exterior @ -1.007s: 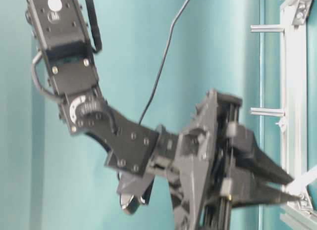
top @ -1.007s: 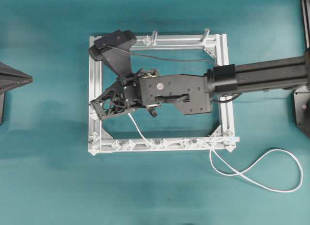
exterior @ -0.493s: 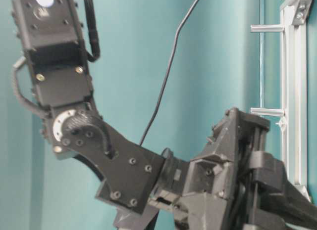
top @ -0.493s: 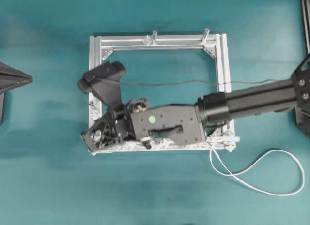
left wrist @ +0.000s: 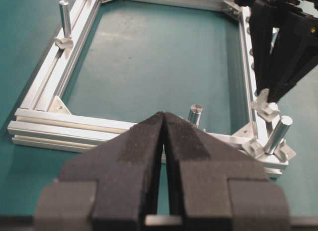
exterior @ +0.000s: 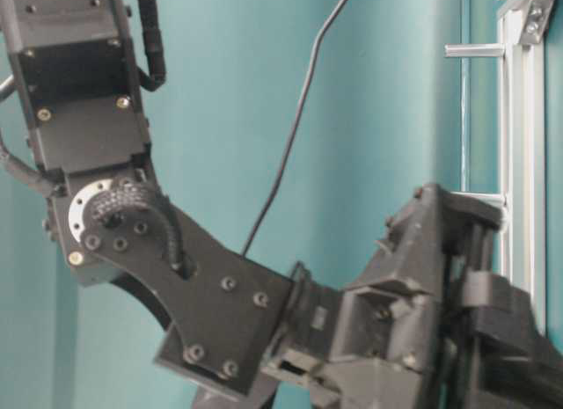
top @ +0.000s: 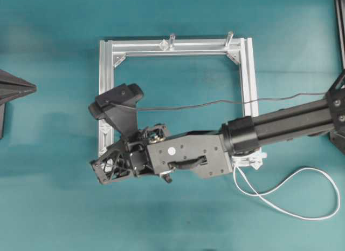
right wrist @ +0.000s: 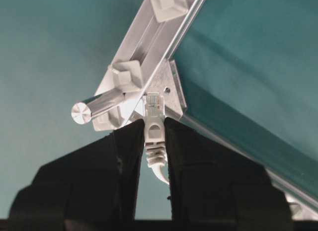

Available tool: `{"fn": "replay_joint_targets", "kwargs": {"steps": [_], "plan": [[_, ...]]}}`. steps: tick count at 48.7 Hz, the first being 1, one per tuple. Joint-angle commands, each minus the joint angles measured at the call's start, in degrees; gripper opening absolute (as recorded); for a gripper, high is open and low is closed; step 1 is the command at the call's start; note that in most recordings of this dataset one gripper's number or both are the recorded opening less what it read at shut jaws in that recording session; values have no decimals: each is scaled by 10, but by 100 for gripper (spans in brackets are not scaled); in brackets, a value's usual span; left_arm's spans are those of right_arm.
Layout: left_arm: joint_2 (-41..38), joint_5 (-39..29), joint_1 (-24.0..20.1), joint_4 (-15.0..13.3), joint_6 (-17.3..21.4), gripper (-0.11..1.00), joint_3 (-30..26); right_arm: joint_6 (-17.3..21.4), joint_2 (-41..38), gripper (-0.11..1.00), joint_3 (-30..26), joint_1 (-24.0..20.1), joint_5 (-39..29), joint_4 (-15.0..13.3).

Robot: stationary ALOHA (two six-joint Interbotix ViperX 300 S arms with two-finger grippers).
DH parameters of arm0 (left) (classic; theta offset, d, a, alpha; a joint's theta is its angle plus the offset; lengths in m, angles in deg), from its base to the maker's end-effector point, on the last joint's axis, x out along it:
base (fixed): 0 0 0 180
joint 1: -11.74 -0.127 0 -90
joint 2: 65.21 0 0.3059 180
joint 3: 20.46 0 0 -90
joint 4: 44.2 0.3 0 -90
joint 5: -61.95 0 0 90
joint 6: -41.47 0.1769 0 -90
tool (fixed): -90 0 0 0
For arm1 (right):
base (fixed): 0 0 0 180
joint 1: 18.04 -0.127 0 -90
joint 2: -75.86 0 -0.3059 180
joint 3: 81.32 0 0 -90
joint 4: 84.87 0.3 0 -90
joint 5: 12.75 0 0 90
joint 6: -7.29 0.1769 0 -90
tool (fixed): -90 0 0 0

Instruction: Move the cable alternately left and right between 8 closely spaced pins so it hooks onto each one.

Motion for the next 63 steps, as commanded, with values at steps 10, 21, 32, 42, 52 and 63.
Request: {"fn": "replay_joint_targets", "kwargs": {"steps": [10, 21, 32, 42, 52, 63], "plan": [[-4, 3, -2, 1, -2, 0, -6, 2, 4, 16, -26, -22, 4, 2], [-4, 3, -1, 1, -2, 0, -6, 1, 4, 16, -26, -26, 4, 0], [-4, 3, -1, 1, -2, 0, -6, -2, 4, 16, -26, -26, 3, -1], [-4, 3, -2, 1, -2, 0, -6, -4, 4, 16, -26, -25, 4, -2], [-4, 3, -1, 2, -2, 0, -6, -4, 4, 16, -26, -26, 2, -2], [-4, 3, -2, 1, -2, 0, -6, -4, 4, 16, -26, -25, 4, -2]]}}
